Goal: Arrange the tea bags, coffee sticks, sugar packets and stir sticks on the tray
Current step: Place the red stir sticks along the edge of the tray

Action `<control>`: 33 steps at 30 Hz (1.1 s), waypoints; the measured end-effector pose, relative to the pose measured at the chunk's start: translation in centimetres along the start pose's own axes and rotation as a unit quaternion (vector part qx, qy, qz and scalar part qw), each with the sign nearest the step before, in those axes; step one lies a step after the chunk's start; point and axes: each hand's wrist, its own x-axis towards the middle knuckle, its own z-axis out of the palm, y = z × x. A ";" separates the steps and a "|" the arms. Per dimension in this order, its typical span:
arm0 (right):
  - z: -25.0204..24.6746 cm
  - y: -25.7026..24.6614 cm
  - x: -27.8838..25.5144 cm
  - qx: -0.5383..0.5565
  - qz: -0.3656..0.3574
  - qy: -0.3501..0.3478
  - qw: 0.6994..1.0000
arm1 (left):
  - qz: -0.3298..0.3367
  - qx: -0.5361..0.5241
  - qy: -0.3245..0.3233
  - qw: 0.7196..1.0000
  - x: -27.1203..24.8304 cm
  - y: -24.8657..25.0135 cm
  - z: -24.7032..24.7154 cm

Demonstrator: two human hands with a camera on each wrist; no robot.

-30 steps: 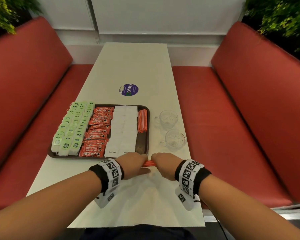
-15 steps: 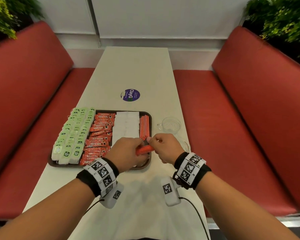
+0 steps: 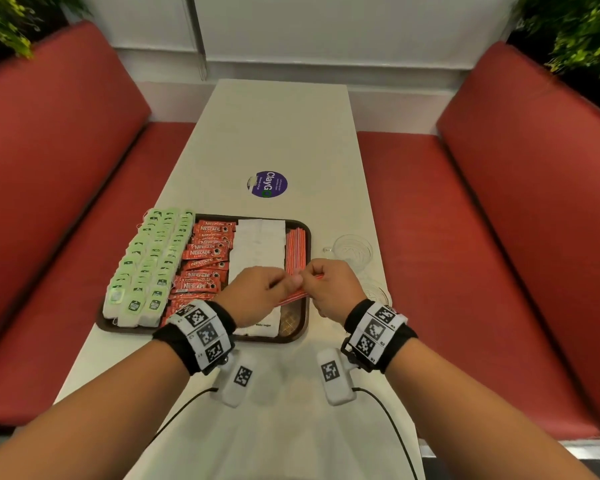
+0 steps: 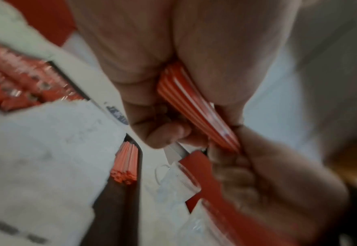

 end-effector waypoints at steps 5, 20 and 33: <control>-0.1 1.0 1.0 -0.098 -0.011 -0.084 0.992 | 0.039 0.159 -0.155 0.974 0.3 -0.6 -0.5; 2.2 3.4 0.5 -0.242 0.135 -0.106 0.955 | -0.172 0.097 -0.173 0.965 3.8 -3.4 0.9; 3.4 5.4 0.9 -0.274 0.173 -0.157 0.933 | -0.199 0.295 -0.137 0.924 8.0 -1.8 5.0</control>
